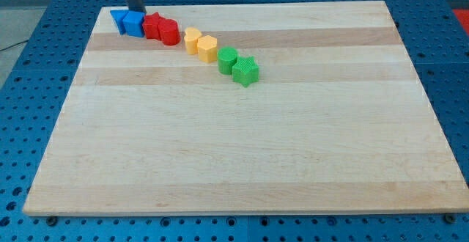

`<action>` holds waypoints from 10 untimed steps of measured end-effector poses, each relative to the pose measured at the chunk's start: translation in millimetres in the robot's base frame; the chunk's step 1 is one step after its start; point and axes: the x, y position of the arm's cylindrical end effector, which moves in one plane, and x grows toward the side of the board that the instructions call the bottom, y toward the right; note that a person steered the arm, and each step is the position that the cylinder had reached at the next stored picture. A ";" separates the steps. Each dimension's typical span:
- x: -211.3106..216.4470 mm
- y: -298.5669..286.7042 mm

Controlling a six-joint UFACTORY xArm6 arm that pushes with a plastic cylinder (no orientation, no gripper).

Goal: Move the blue triangle towards the left center of the board

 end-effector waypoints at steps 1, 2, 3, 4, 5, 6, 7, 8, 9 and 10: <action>5.0 -6.7; 9.8 -22.9; 52.9 -14.6; 44.9 -12.3; -23.4 -12.3; -23.7 -22.9; -0.8 -45.7; 19.3 -50.1; 30.8 -50.1; 50.4 -50.1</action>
